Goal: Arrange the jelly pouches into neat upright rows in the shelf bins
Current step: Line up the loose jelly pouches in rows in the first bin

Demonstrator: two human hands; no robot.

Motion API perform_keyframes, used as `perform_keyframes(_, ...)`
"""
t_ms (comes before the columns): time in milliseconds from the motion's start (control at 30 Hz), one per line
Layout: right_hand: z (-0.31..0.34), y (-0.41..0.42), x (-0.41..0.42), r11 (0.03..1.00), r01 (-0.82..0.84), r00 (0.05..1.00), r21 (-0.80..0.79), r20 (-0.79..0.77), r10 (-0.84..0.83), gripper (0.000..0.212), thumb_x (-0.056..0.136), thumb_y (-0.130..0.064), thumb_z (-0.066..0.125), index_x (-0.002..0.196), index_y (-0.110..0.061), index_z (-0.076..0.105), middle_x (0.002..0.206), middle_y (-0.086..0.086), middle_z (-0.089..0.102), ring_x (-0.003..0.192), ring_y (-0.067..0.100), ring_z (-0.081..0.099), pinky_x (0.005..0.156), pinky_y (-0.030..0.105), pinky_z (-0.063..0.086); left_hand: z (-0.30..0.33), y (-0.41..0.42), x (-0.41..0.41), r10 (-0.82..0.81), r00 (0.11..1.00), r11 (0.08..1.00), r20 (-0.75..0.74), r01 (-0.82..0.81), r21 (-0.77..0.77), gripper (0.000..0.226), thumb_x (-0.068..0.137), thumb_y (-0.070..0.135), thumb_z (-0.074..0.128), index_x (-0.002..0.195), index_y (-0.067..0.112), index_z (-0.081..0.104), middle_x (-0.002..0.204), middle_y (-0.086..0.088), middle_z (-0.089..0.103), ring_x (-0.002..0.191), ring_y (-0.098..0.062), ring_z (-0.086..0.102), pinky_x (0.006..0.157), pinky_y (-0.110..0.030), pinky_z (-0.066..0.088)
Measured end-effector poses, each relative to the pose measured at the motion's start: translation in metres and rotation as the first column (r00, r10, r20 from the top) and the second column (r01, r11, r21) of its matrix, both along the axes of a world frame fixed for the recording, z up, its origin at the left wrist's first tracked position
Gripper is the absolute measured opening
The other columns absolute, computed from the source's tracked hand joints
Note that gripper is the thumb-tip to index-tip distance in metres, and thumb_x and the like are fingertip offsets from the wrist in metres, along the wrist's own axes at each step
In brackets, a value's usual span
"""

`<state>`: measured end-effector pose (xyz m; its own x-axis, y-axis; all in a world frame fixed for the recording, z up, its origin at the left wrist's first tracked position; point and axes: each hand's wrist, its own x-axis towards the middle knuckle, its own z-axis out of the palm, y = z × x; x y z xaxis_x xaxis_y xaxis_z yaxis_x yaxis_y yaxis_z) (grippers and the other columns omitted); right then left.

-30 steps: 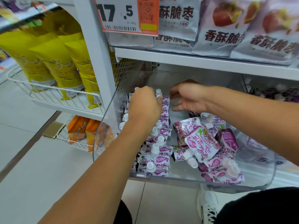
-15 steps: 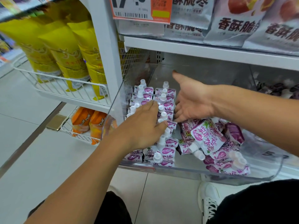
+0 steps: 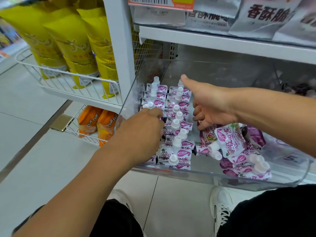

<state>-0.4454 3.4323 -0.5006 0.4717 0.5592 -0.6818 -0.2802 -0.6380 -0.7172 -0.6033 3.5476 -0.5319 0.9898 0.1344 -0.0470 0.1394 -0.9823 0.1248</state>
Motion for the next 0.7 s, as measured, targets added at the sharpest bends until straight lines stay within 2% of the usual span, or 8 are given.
perform_keyframes(133, -0.021, 0.018, -0.005, 0.979, 0.150, 0.983, 0.141, -0.125, -0.132, 0.103, 0.067, -0.091, 0.040, 0.154, -0.039, 0.021, 0.165, 0.005, 0.011, 0.147, 0.038, 0.022, 0.106, 0.077, 0.019, -0.003, 0.005, 0.001, 0.005, 1.000, 0.990, -0.015, -0.007, -0.144, 0.022, 0.098, 0.021, 0.051, 0.098, 0.018, 0.072, 0.136, 0.005, 0.045, 0.120, -0.016, 0.044, 0.091, -0.031, 0.043)
perform_keyframes(333, -0.013, -0.003, -0.009, 0.954, 0.228, 0.958, 0.198, -0.219, -0.183, 0.095, 0.085, -0.079, 0.039, 0.157, -0.023, 0.015, 0.161, 0.022, 0.015, 0.141, 0.042, 0.031, 0.110, 0.058, 0.035, -0.001, 0.003, -0.002, 0.000, 0.997, 0.978, -0.082, -0.017, -0.208, 0.045, 0.098, 0.051, 0.041, 0.103, 0.019, 0.073, 0.149, 0.006, 0.038, 0.134, -0.014, 0.037, 0.103, -0.034, 0.039)
perform_keyframes(400, -0.001, -0.018, -0.009, 0.975, 0.147, 0.981, 0.165, -0.152, -0.122, 0.092, 0.088, -0.075, 0.040, 0.157, -0.019, 0.012, 0.157, 0.030, 0.018, 0.140, 0.047, 0.032, 0.112, 0.055, 0.034, 0.000, 0.002, -0.004, -0.004, 0.995, 0.978, -0.095, -0.016, -0.206, 0.045, 0.098, 0.051, 0.040, 0.107, 0.019, 0.070, 0.150, 0.006, 0.036, 0.136, -0.013, 0.036, 0.103, -0.036, 0.041)
perform_keyframes(500, 0.018, -0.033, -0.016, 0.974, -0.203, 0.971, -0.102, 0.105, 0.213, 0.081, 0.091, -0.064, 0.048, 0.136, 0.004, 0.048, 0.126, 0.025, 0.061, 0.109, 0.037, 0.066, 0.094, 0.044, 0.054, 0.003, 0.001, -0.007, 0.024, 0.999, 0.958, -0.027, -0.031, -0.284, 0.049, 0.097, 0.056, 0.035, 0.111, 0.020, 0.066, 0.133, 0.005, 0.052, 0.119, -0.014, 0.051, 0.095, -0.040, 0.047)
perform_keyframes(533, 0.020, -0.038, -0.018, 0.908, -0.343, 0.882, -0.240, 0.250, 0.399, 0.065, 0.093, -0.056, 0.053, 0.118, 0.004, 0.062, 0.107, 0.015, 0.072, 0.095, 0.029, 0.072, 0.084, 0.037, 0.058, 0.005, 0.000, -0.008, 0.047, 0.999, 0.949, 0.013, -0.041, -0.313, 0.050, 0.093, 0.061, 0.037, 0.111, 0.023, 0.064, 0.121, 0.007, 0.057, 0.108, -0.013, 0.055, 0.089, -0.039, 0.049)
perform_keyframes(600, 0.025, -0.043, -0.020, 0.686, -0.546, 0.481, -0.482, 0.490, 0.727, 0.040, 0.094, -0.045, 0.058, 0.097, -0.009, 0.072, 0.075, -0.006, 0.072, 0.073, 0.011, 0.070, 0.071, 0.024, 0.054, 0.012, -0.006, -0.008, 0.075, 0.995, 0.948, 0.059, -0.053, -0.313, 0.048, 0.084, 0.070, 0.046, 0.106, 0.031, 0.062, 0.106, 0.014, 0.057, 0.095, -0.009, 0.056, 0.081, -0.035, 0.050)
perform_keyframes(633, 0.024, -0.045, -0.023, 0.566, -0.593, 0.261, -0.573, 0.527, 0.808, 0.035, 0.092, -0.048, 0.060, 0.098, -0.016, 0.074, 0.071, -0.011, 0.069, 0.070, 0.005, 0.065, 0.068, 0.019, 0.051, 0.012, -0.010, -0.007, 0.083, 0.995, 0.961, 0.062, -0.063, -0.270, 0.045, 0.079, 0.072, 0.051, 0.102, 0.034, 0.061, 0.101, 0.016, 0.057, 0.092, -0.008, 0.056, 0.078, -0.035, 0.051)
perform_keyframes(700, 0.014, -0.049, -0.029, 0.446, -0.550, 0.027, -0.706, 0.518, 0.855, 0.048, 0.077, -0.065, 0.067, 0.102, -0.025, 0.070, 0.086, -0.012, 0.065, 0.084, 0.009, 0.059, 0.074, 0.026, 0.051, 0.011, -0.020, -0.005, 0.144, 0.988, 0.976, 0.050, -0.133, -0.175, 0.048, 0.071, 0.075, 0.056, 0.093, 0.033, 0.061, 0.092, 0.015, 0.059, 0.087, -0.011, 0.059, 0.074, -0.035, 0.053)
